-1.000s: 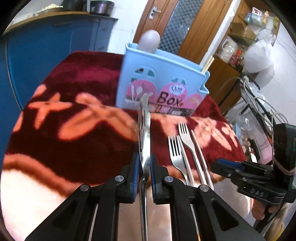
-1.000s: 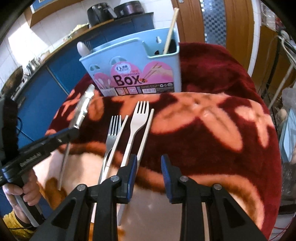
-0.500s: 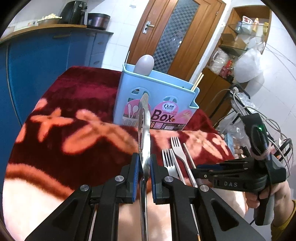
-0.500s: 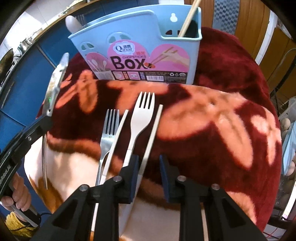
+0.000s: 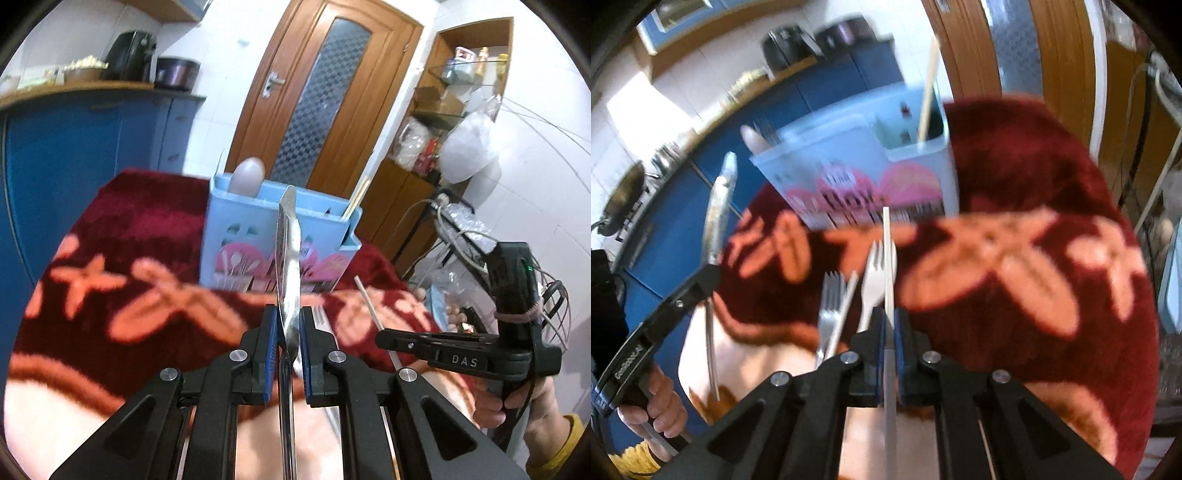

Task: Organize utensils
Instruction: 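Lift both knives and carry them over the blue caddy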

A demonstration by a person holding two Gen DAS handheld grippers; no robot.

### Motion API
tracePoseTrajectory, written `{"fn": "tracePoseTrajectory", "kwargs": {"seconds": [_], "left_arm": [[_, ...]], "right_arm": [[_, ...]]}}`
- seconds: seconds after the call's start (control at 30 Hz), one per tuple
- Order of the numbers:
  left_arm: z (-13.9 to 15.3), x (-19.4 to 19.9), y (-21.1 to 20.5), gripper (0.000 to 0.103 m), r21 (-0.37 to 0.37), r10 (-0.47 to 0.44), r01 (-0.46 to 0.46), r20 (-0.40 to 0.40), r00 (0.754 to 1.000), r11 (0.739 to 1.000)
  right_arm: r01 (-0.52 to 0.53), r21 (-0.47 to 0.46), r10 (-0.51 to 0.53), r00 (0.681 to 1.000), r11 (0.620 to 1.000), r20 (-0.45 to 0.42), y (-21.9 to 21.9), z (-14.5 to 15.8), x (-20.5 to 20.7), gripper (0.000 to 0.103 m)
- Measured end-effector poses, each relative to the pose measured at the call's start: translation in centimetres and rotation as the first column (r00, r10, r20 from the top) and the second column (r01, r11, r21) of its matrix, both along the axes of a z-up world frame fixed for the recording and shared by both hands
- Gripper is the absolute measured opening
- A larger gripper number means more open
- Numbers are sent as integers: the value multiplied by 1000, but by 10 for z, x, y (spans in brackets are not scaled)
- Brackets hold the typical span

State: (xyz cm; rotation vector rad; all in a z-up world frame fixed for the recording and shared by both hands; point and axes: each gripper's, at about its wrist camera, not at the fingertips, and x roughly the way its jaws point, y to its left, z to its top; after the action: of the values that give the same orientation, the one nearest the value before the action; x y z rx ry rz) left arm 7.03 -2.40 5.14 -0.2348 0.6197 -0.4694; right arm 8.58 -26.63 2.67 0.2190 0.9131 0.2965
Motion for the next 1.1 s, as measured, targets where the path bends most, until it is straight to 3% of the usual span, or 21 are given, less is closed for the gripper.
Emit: {"fn": "tracePoseTrajectory", "kwargs": {"seconds": [0.3,0.77,0.97,1.1], "left_arm": [[39,26,-18,11,-11,30,-29,121,992,1000],[85,86,-47,11,-4,107,-112,305,946,994],[92,108,-53,11,-36,211,-217,432,877,975],[83,120,-51,11,-49,289,-301,464,837,952]], "right_arm": [[6,34,-16,956,999,294,3,46,-10,7],[49,102,-92,874,994,476,-1,78,30,7],[57,121,-113,844,991,525,-1,83,55,7],[56,128,-120,814,990,568,-2,81,70,7]]}}
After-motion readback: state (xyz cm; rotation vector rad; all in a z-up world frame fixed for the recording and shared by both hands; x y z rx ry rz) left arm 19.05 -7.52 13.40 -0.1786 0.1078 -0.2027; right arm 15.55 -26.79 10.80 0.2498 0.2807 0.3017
